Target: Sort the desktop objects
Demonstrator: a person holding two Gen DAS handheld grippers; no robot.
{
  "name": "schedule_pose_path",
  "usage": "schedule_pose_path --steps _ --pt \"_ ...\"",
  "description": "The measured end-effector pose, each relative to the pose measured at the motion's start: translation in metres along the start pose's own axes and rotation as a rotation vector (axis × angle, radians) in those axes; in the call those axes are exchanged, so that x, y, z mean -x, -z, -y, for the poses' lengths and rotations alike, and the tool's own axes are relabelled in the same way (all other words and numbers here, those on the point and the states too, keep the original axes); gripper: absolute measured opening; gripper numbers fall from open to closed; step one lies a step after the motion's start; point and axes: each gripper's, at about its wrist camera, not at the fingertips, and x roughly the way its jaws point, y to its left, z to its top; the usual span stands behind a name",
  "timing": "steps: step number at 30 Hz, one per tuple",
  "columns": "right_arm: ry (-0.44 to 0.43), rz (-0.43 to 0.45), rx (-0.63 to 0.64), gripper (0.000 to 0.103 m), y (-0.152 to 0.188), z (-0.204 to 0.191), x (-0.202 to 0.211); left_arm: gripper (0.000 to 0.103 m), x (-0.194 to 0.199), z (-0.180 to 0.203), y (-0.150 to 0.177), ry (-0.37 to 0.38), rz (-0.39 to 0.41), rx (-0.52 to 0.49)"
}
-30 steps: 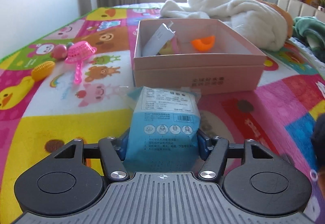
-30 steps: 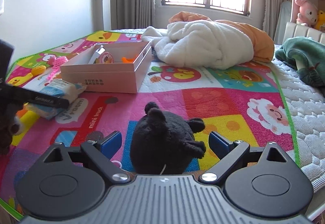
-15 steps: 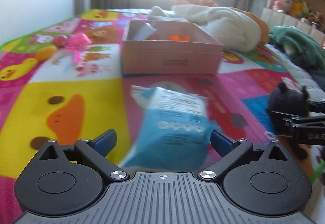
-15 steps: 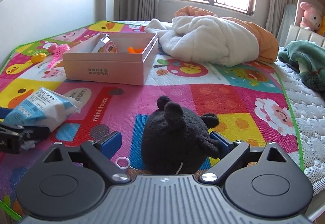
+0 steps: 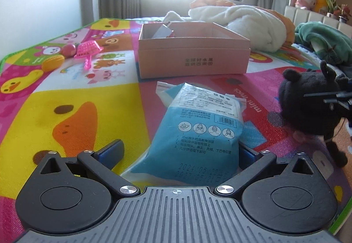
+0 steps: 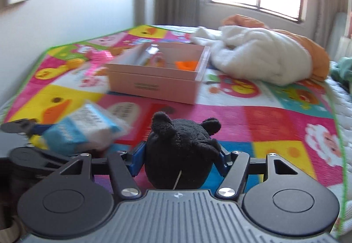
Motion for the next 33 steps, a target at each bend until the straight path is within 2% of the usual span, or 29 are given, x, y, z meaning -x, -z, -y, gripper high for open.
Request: schedule_pose_path --steps 2,3,7,14,21,26,33 --pt "-0.021 0.0 0.025 0.064 0.002 -0.007 0.0 0.103 0.0 0.0 0.001 0.001 0.005 0.002" --pt "-0.007 0.002 0.041 0.065 0.004 -0.011 0.0 0.103 0.0 0.0 0.001 0.001 0.007 0.002" --pt "0.051 0.01 0.032 0.079 0.009 -0.008 0.0 0.103 0.001 0.001 0.002 0.0 0.01 0.001" --pt "0.14 0.008 -0.026 0.089 0.013 0.013 0.004 0.103 0.001 0.0 0.004 0.002 0.023 0.005" --pt "0.145 0.0 -0.016 0.09 0.021 0.009 0.004 0.103 0.001 0.0 0.005 -0.001 0.03 0.004" --pt "0.171 0.021 0.027 0.09 0.024 0.002 0.007 0.103 0.002 0.0 0.006 -0.003 0.036 0.003" --pt "0.171 0.057 0.004 0.09 0.025 0.003 0.015 0.103 0.002 0.001 0.006 -0.008 0.042 0.0"
